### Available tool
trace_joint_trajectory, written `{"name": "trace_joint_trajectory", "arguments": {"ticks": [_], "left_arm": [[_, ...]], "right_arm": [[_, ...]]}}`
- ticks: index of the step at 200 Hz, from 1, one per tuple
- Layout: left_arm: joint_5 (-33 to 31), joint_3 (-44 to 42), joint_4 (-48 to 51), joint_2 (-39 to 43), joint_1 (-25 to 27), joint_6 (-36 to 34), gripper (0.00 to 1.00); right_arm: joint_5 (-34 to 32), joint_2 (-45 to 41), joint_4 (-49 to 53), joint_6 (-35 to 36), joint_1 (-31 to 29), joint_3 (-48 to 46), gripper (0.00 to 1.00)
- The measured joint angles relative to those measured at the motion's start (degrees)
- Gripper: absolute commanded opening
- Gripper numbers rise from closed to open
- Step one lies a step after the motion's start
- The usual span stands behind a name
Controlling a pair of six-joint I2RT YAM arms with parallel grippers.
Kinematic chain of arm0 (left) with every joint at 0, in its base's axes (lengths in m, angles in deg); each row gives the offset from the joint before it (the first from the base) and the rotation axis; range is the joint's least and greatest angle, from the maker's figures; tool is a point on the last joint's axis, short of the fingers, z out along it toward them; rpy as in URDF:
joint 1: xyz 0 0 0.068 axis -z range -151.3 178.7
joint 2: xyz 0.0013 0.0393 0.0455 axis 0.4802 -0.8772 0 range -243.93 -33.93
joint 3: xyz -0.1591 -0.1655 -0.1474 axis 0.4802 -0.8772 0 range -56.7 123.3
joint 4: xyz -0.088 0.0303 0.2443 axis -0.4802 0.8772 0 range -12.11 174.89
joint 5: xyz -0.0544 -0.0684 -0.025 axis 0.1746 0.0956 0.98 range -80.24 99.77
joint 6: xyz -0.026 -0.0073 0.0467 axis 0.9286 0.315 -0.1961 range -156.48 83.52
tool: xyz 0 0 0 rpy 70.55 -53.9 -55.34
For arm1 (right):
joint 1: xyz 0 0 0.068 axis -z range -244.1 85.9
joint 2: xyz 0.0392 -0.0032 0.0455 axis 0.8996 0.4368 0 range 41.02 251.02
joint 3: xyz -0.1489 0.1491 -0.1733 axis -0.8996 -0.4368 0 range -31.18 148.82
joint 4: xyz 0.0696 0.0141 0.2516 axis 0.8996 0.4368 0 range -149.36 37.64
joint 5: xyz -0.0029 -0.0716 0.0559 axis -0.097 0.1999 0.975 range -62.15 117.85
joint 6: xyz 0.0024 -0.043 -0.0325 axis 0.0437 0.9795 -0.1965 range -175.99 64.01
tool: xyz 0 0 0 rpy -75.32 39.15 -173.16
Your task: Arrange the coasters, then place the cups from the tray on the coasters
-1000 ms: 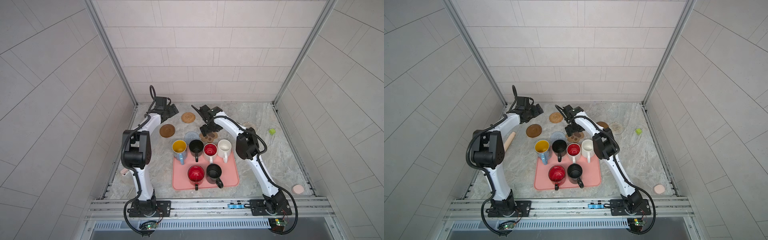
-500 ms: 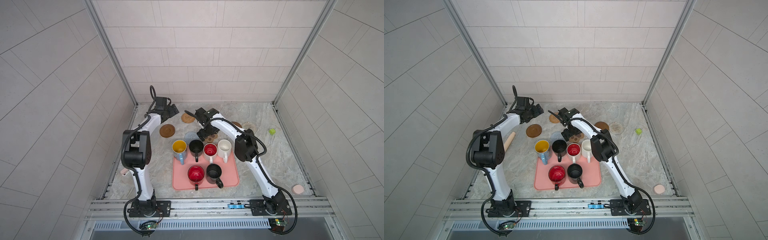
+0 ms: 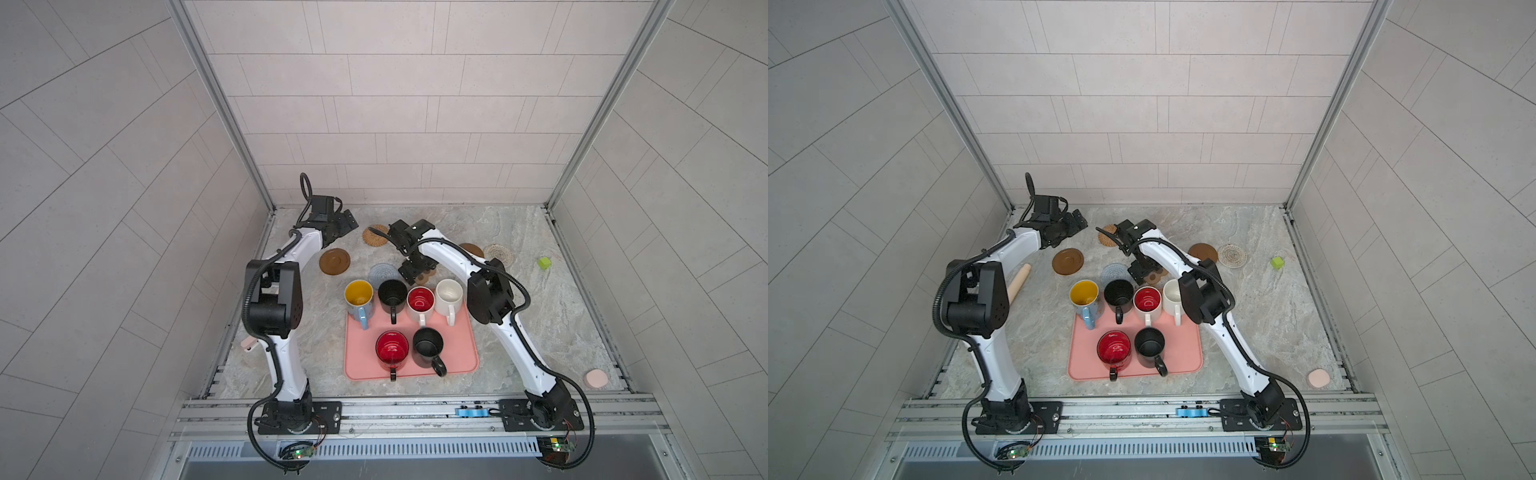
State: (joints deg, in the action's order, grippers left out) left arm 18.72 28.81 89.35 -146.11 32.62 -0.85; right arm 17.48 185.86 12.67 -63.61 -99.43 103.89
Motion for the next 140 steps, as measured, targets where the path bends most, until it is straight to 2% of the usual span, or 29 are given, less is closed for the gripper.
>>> {"name": "trace_joint_trajectory", "arguments": {"ticks": [67,140], "left_arm": [[0.2,-0.3,-0.7,0.0,0.0,0.6,1.00],[0.3,-0.4,-1.3,0.0,0.0,0.9,1.00]], "right_arm": [[-9.3,2.5,-0.5,-1.8,-0.1,3.8,0.99],[-9.2,2.9,-2.8,-4.2,1.4,4.5,1.00]]}}
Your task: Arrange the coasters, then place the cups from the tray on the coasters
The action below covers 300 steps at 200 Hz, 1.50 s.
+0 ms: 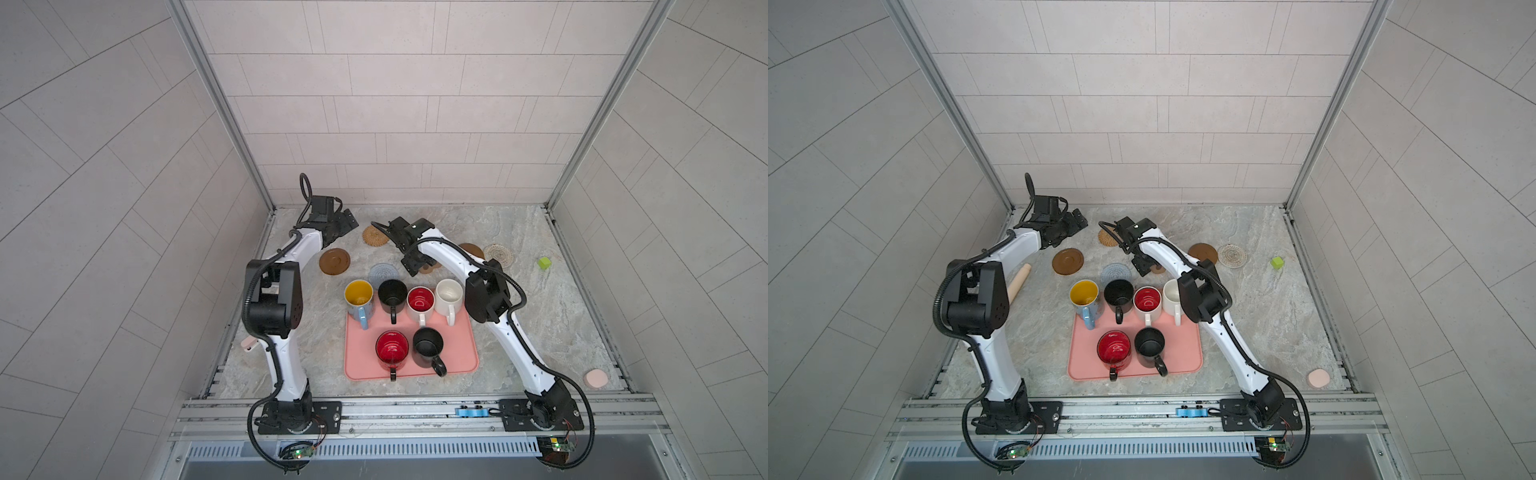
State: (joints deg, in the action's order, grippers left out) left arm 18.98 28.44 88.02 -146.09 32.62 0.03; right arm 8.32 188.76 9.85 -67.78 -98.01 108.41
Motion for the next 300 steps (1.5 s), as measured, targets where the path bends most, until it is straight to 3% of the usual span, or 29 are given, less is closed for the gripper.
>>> {"name": "trace_joint_trajectory", "arguments": {"ticks": [54,95,138,182,300], "left_arm": [[0.0,0.0,-0.2,0.0,0.0,0.1,1.00],[0.0,0.0,-0.4,0.1,0.0,0.1,1.00],[0.0,-0.4,-0.6,0.2,0.0,0.2,1.00],[-0.1,-1.9,-1.0,0.7,0.0,0.6,1.00],[-0.2,-2.2,-1.6,1.1,0.0,0.8,1.00]], "right_arm": [[4.4,-1.1,-1.9,-1.4,1.5,-0.4,1.00],[9.2,-6.9,-2.9,-2.2,2.6,-5.4,0.96],[16.7,-11.0,-6.3,-3.1,4.5,-13.2,0.83],[20.6,-10.9,-7.5,-4.0,5.2,-15.0,0.72],[21.8,-10.5,-9.5,-7.1,5.5,-19.1,0.73]]}}
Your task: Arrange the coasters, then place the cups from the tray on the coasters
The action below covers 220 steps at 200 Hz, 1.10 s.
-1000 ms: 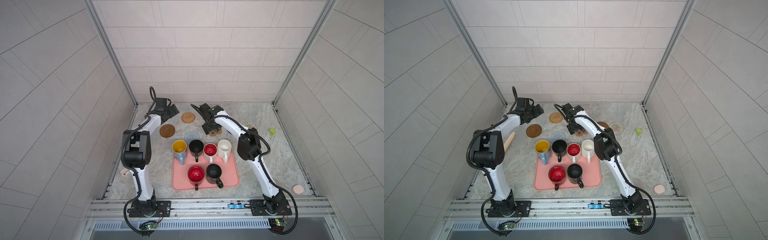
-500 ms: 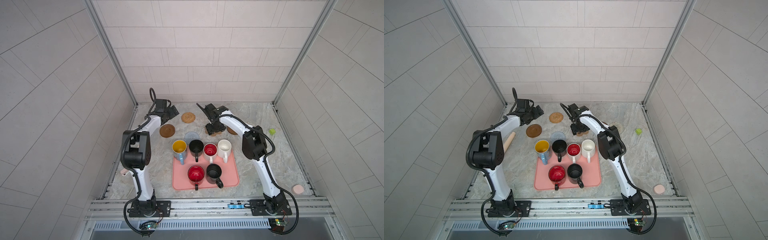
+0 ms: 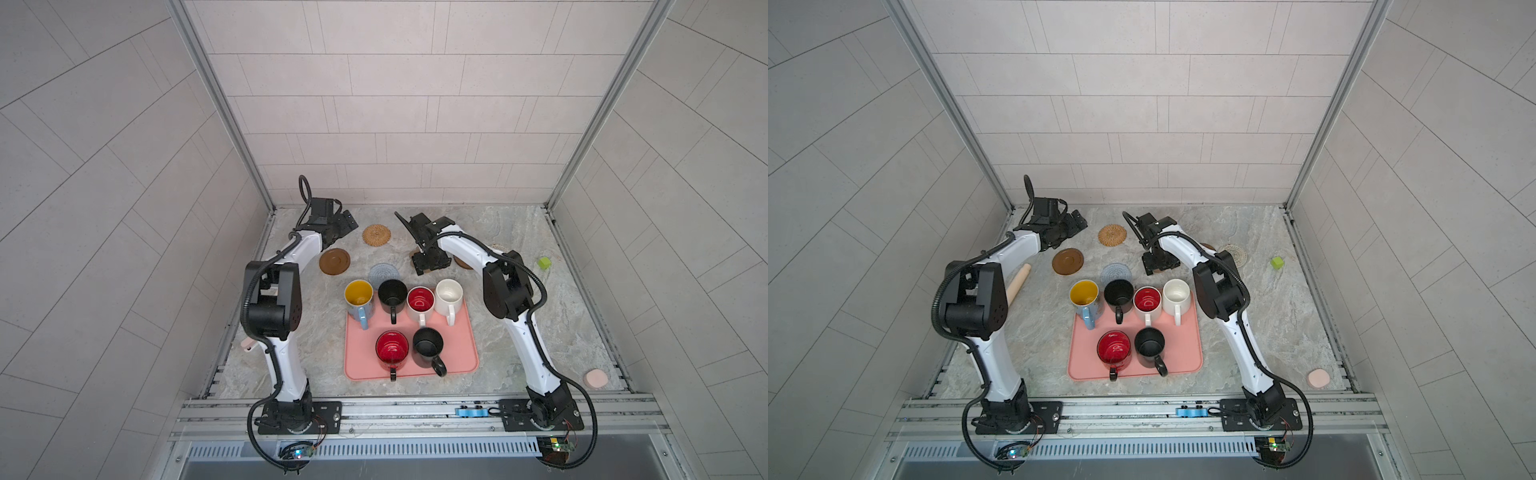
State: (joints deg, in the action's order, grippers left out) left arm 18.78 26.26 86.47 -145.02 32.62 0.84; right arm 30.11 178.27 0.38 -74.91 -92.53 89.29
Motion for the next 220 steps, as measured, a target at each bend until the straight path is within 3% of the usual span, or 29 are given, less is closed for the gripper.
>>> {"name": "trace_joint_trajectory", "arguments": {"ticks": [137,220], "left_arm": [[0.0,0.0,-0.1,0.0,0.0,0.2,1.00],[-0.1,0.0,-0.1,0.1,0.0,0.2,1.00]], "right_arm": [[-3.1,-1.0,0.0,2.5,6.1,-3.2,0.72],[0.7,-1.0,-0.2,2.6,3.9,-2.9,0.72]]}}
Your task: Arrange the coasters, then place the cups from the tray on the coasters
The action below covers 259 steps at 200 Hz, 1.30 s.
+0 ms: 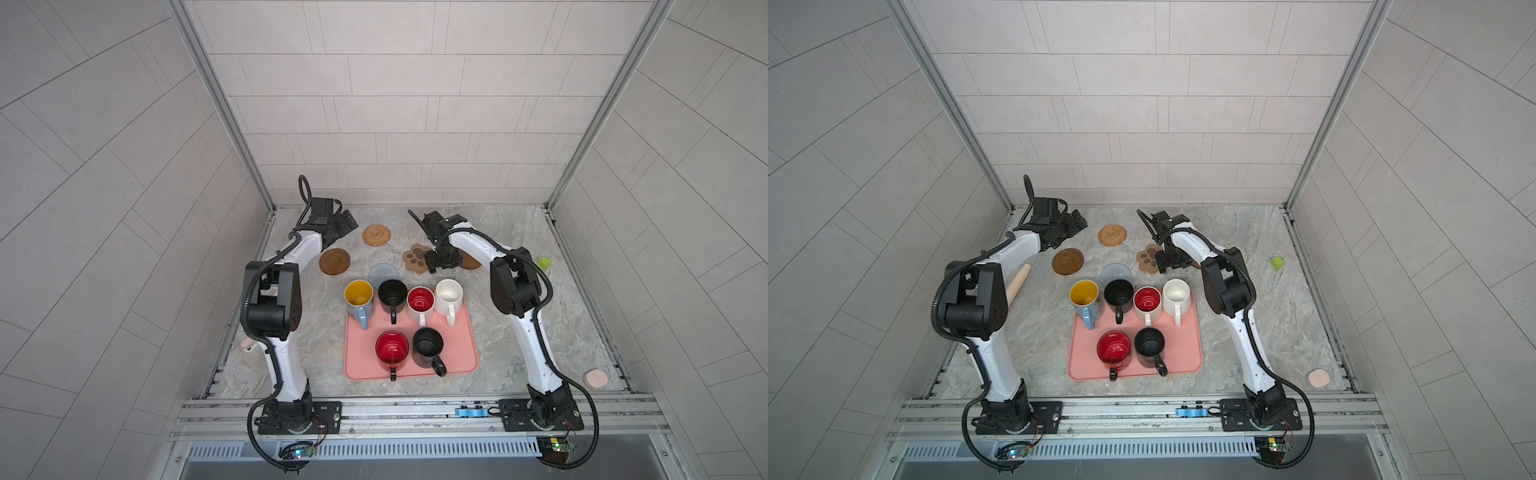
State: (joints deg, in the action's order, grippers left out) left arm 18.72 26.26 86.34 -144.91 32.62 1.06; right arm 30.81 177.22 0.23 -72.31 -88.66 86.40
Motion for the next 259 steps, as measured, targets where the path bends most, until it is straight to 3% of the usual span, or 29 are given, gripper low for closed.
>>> {"name": "trace_joint_trajectory", "arguments": {"ticks": [101,259], "left_arm": [[0.0,0.0,0.0,0.0,0.0,0.0,1.00],[0.0,0.0,0.3,0.5,0.0,0.0,1.00]], "right_arm": [[2.0,0.1,1.2,-2.9,-5.1,8.2,0.75],[1.3,5.0,3.0,-8.5,-7.2,8.7,0.59]]}}
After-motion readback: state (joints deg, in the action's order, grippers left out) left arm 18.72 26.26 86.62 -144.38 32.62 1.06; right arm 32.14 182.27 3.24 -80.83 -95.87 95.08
